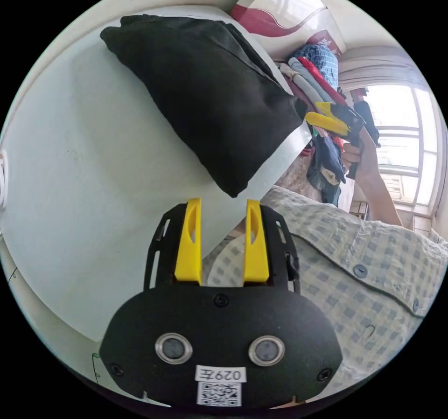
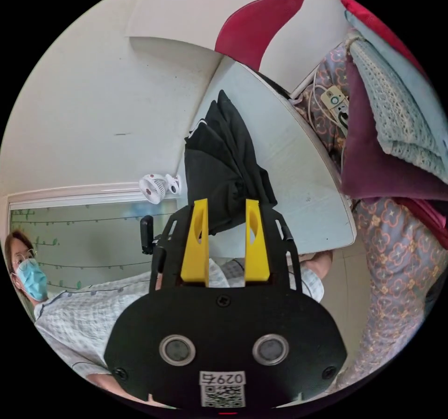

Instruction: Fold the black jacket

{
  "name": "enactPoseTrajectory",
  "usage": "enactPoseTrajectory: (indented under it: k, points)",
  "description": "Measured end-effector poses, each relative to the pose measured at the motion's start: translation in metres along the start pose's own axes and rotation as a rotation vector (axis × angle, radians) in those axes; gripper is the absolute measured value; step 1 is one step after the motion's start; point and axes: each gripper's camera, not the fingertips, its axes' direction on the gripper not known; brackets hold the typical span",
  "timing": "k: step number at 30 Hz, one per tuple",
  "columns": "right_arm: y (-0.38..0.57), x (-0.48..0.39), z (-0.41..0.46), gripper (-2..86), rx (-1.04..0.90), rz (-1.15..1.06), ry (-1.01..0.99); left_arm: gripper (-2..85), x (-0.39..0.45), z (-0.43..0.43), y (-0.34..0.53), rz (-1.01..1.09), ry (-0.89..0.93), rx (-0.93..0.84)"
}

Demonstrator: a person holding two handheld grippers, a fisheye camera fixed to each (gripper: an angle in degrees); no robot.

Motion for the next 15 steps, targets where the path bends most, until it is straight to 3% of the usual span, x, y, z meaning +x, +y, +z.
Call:
enactPoseTrajectory:
  k: [7, 12, 15]
  points:
    - [-0.018, -0.013, -0.020, 2.2, -0.059, -0.088, 0.093, 8.7, 0.047, 0.032, -0.028, -0.010, -0.110, 0.068]
    - [-0.014, -0.022, -0.055, 0.9, -0.017, -0.141, 0.025, 6.4, 0.056, 0.046, -0.029, -0.073, -0.082, 0.129]
    - [-0.006, -0.024, -0.064, 0.6, -0.026, -0.124, 0.172, 5.2, 0.070, 0.055, -0.036, -0.081, -0.122, 0.130]
